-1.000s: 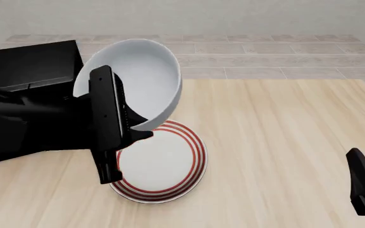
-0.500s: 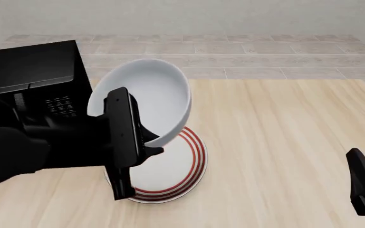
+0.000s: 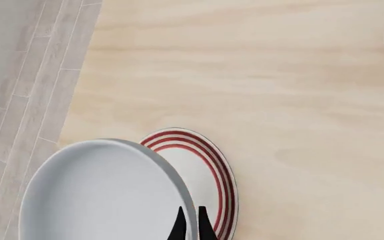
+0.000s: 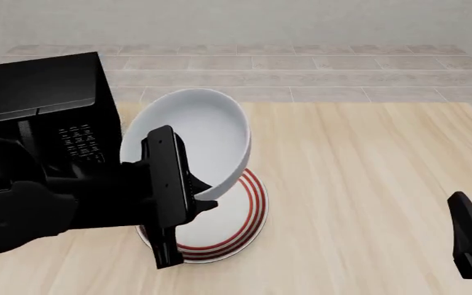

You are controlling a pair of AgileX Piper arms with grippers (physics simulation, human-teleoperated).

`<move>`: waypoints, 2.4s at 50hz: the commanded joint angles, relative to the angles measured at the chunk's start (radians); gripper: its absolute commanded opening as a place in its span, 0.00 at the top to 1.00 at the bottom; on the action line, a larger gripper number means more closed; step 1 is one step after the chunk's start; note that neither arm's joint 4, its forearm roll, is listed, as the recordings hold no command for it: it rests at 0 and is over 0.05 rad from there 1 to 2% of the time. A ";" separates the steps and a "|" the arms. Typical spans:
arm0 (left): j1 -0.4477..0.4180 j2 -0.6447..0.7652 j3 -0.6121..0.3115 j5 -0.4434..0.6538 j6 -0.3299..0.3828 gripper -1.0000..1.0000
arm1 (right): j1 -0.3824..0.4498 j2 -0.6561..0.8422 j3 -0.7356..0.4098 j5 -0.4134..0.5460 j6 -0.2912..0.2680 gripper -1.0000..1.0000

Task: Pick up the white bowl and put it on the plate.

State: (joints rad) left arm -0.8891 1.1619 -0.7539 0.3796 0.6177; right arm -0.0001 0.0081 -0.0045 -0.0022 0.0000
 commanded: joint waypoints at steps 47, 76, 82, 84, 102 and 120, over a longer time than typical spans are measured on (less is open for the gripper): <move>0.021 0.077 0.081 -0.136 -0.068 1.00 | 0.000 -0.001 0.000 0.000 0.000 0.00; -0.008 0.149 0.117 -0.222 -0.118 1.00 | 0.000 0.000 0.000 0.000 0.000 0.00; 0.000 0.155 0.113 -0.229 -0.118 1.00 | 0.000 -0.001 0.000 0.000 0.000 0.00; 0.005 0.158 0.112 -0.230 -0.119 1.00 | 0.000 -0.001 0.000 0.000 0.000 0.00; 0.004 0.190 0.128 -0.276 -0.135 1.00 | 0.000 -0.001 0.000 0.000 0.000 0.00; 0.014 0.233 0.127 -0.315 -0.141 1.00 | 0.000 0.000 0.000 0.000 0.000 0.00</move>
State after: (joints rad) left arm -0.8840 1.3735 -0.6230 0.0933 0.4739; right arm -0.0001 0.0082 -0.0045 -0.0022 -0.0001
